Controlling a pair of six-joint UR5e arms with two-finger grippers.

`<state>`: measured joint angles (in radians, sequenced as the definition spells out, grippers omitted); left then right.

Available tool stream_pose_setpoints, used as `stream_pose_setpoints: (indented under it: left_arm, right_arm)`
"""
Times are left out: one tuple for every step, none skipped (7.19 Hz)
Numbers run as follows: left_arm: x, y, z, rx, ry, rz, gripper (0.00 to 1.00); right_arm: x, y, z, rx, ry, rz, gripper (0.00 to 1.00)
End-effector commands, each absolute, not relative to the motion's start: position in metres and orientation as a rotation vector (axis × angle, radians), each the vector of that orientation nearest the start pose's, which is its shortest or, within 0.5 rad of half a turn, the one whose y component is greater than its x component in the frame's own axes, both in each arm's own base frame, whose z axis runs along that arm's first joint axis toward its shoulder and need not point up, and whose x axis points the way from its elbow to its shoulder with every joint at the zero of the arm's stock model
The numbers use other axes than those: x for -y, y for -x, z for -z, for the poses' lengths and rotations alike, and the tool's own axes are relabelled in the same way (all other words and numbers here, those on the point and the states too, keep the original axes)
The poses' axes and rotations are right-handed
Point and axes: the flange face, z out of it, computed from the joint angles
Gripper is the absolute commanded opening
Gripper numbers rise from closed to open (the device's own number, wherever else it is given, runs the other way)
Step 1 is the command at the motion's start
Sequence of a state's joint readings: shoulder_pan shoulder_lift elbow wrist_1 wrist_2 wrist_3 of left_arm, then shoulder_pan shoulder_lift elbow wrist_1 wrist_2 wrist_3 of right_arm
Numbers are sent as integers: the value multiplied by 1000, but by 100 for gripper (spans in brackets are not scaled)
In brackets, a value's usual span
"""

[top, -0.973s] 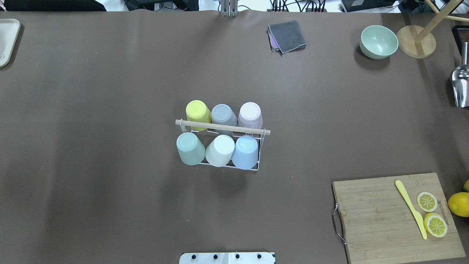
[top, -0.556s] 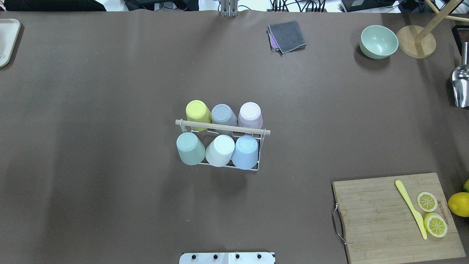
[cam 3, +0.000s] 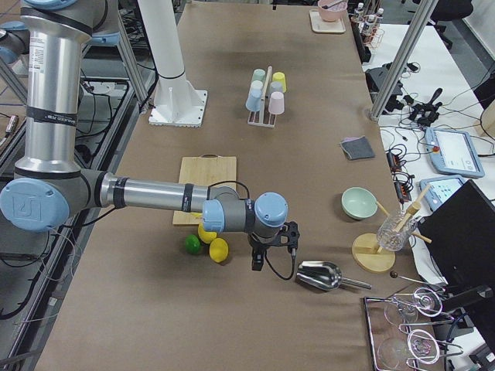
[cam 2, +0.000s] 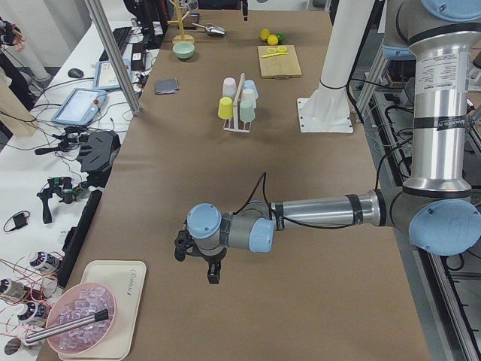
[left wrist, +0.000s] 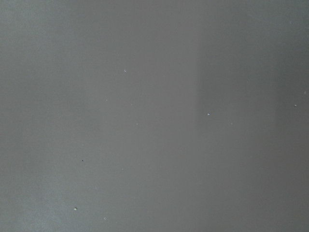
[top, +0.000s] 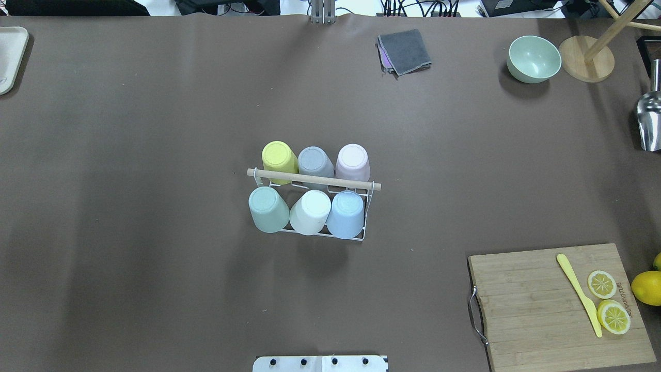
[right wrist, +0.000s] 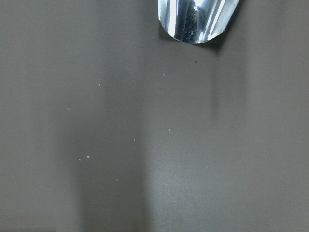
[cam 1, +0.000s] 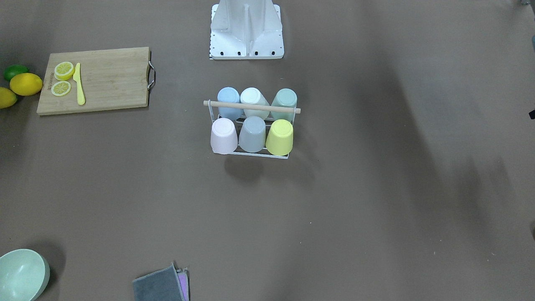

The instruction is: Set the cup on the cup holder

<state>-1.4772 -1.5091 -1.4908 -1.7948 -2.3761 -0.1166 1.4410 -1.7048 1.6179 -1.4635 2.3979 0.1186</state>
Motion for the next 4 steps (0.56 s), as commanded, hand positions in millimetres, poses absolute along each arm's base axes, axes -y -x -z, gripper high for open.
stream_pose_setpoints:
  left_arm:
    - [471,18,-702,-809,5,-12,98]
    - [471,18,-702,-809,5,-12,98]
    - [471,18,-701,-809,4,-13,98]
    - [471,18,-701,-809,4,-13,98]
  right_arm:
    - [444,-6,-678,826,70,13,98]
    - [442,-9,-681,826,70,17,98]
    - [440,-12,-683,827,72,7,98]
    - [439,-14,-684,827,72,3,98]
